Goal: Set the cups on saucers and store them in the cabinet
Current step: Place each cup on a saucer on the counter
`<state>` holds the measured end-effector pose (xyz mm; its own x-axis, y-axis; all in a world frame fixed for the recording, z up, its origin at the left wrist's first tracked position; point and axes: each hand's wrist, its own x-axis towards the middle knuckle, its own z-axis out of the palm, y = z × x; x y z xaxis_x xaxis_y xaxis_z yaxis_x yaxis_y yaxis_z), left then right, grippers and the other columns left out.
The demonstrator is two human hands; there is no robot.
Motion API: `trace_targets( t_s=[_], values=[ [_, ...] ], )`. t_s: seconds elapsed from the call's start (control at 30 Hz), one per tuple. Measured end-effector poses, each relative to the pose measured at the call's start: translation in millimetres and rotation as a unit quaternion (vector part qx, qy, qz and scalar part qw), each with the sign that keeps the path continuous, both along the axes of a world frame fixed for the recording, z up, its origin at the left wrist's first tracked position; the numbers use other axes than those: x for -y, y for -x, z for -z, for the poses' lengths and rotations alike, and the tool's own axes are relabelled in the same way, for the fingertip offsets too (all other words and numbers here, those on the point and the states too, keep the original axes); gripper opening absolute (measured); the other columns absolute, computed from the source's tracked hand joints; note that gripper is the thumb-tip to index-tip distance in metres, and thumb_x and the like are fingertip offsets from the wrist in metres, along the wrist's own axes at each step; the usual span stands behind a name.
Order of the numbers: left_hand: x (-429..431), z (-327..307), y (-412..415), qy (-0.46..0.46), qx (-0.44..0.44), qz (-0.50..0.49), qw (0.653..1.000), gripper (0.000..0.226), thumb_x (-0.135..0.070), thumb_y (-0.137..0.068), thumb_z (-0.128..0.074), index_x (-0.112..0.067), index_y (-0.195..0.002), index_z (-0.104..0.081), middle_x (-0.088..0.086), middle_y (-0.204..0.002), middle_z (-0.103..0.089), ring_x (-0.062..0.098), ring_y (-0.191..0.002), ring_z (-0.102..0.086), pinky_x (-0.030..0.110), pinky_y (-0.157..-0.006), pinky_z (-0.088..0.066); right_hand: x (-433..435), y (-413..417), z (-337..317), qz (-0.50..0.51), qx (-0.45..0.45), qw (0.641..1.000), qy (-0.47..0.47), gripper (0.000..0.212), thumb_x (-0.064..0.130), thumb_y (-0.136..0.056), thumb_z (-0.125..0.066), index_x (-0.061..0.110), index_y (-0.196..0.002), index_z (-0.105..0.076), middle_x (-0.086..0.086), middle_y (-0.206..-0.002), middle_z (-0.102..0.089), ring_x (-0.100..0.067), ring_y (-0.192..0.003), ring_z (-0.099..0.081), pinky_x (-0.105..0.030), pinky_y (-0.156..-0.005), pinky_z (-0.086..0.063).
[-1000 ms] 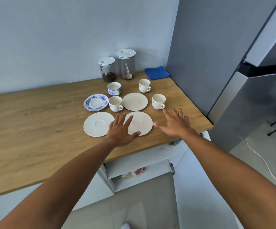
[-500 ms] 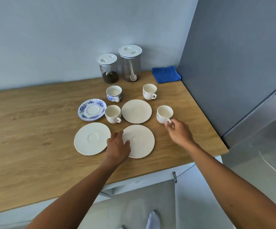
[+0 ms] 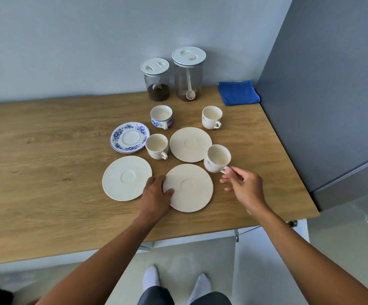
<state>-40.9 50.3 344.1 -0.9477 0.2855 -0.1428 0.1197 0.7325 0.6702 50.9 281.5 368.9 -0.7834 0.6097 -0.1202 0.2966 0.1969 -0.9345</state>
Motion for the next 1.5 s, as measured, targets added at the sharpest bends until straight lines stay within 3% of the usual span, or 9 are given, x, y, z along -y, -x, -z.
trace_targets(
  t_s=[0.3, 0.57, 0.7, 0.8, 0.87, 0.97, 1.07, 1.33, 1.5],
  values=[
    [5.9, 6.4, 5.7, -0.038, -0.01, 0.004, 0.999, 0.042, -0.021, -0.081, -0.074, -0.013, -0.121, -0.061, 0.004, -0.108, -0.058, 0.023, -0.092, -0.06, 0.035, -0.09, -0.05, 44.9, -10.1, 5.9, -0.135, 0.008, 0.99, -0.029, 0.014, 0.016, -0.095, -0.065, 0.01, -0.093, -0.077, -0.002, -0.073, -0.076, -0.008, -0.072, -0.075, -0.029, -0.056, -0.061],
    [9.9, 11.4, 11.2, -0.053, -0.025, 0.014, 0.998, 0.039, -0.024, -0.083, -0.073, -0.013, -0.119, -0.062, 0.003, -0.107, -0.059, 0.019, -0.086, -0.06, 0.031, -0.085, -0.05, 55.0, -7.4, 6.0, -0.137, 0.028, 0.989, -0.052, 0.015, 0.017, -0.095, -0.066, 0.008, -0.094, -0.078, -0.003, -0.073, -0.076, -0.003, -0.07, -0.073, -0.026, -0.055, -0.06],
    [11.7, 12.1, 12.6, -0.061, -0.026, 0.011, 0.998, 0.039, -0.023, -0.082, -0.073, -0.013, -0.118, -0.062, 0.004, -0.106, -0.059, 0.019, -0.084, -0.06, 0.027, -0.083, -0.048, 56.0, -6.9, 4.2, -0.145, 0.038, 0.986, -0.079, 0.017, 0.024, -0.093, -0.068, 0.012, -0.091, -0.079, 0.0, -0.065, -0.073, -0.018, -0.062, -0.071, -0.035, -0.053, -0.058],
    [13.1, 12.7, 12.9, -0.063, -0.03, 0.009, 0.998, 0.037, -0.024, -0.083, -0.073, -0.013, -0.117, -0.063, 0.004, -0.103, -0.059, 0.015, -0.078, -0.057, 0.024, -0.08, -0.046, 52.8, -12.5, 4.2, -0.184, 0.02, 0.97, -0.157, 0.035, 0.04, -0.091, -0.067, 0.007, -0.084, -0.076, -0.006, -0.061, -0.069, -0.024, -0.057, -0.065, -0.04, -0.057, -0.052],
    [13.9, 13.1, 12.6, -0.066, -0.037, 0.011, 0.997, 0.035, -0.025, -0.083, -0.072, -0.014, -0.115, -0.063, 0.003, -0.101, -0.058, 0.014, -0.077, -0.056, 0.023, -0.079, -0.047, 52.5, -15.4, 2.7, -0.197, 0.012, 0.966, -0.169, 0.045, 0.05, -0.089, -0.065, 0.006, -0.087, -0.076, -0.008, -0.065, -0.07, -0.023, -0.059, -0.065, -0.04, -0.059, -0.052],
    [16.2, 12.2, 11.6, -0.072, -0.05, 0.019, 0.996, 0.032, -0.027, -0.084, -0.071, -0.015, -0.113, -0.063, 0.0, -0.094, -0.056, 0.012, -0.073, -0.056, 0.027, -0.077, -0.05, 54.2, -15.4, -2.5, -0.189, 0.015, 0.97, -0.154, 0.037, 0.052, -0.084, -0.068, 0.019, -0.096, -0.079, 0.008, -0.072, -0.073, -0.011, -0.063, -0.066, -0.036, -0.063, -0.055],
    [25.5, 9.7, 11.8, -0.081, -0.074, 0.024, 0.994, 0.031, -0.029, -0.085, -0.07, -0.015, -0.112, -0.063, -0.001, -0.088, -0.058, 0.012, -0.074, -0.056, 0.031, -0.075, -0.051, 48.4, -8.5, -9.9, -0.165, 0.023, 0.973, -0.16, 0.048, 0.059, -0.08, -0.065, 0.02, -0.105, -0.077, 0.015, -0.08, -0.072, -0.006, -0.071, -0.067, -0.029, -0.067, -0.056],
    [81.3, -2.6, 50.6, -0.023, -0.113, 0.001, 0.993, 0.038, -0.038, -0.087, -0.066, -0.021, -0.121, -0.059, -0.005, -0.099, -0.062, 0.016, -0.079, -0.058, 0.031, -0.071, -0.05, 30.6, 56.2, -26.4, -0.188, 0.026, 0.971, -0.146, 0.045, 0.056, -0.081, -0.067, 0.021, -0.108, -0.074, 0.013, -0.092, -0.073, 0.002, -0.08, -0.065, -0.007, -0.069, -0.046],
    [111.6, -3.1, 88.6, 0.017, -0.141, -0.025, 0.99, 0.036, -0.033, -0.087, -0.068, -0.015, -0.118, -0.063, 0.003, -0.1, -0.064, 0.025, -0.085, -0.063, 0.032, -0.069, -0.049, 40.9, 108.3, -30.2, -0.255, 0.085, 0.956, -0.121, 0.024, 0.049, -0.086, -0.07, 0.031, -0.101, -0.076, 0.016, -0.099, -0.073, -0.007, -0.082, -0.066, -0.024, -0.079, -0.053]
  ],
)
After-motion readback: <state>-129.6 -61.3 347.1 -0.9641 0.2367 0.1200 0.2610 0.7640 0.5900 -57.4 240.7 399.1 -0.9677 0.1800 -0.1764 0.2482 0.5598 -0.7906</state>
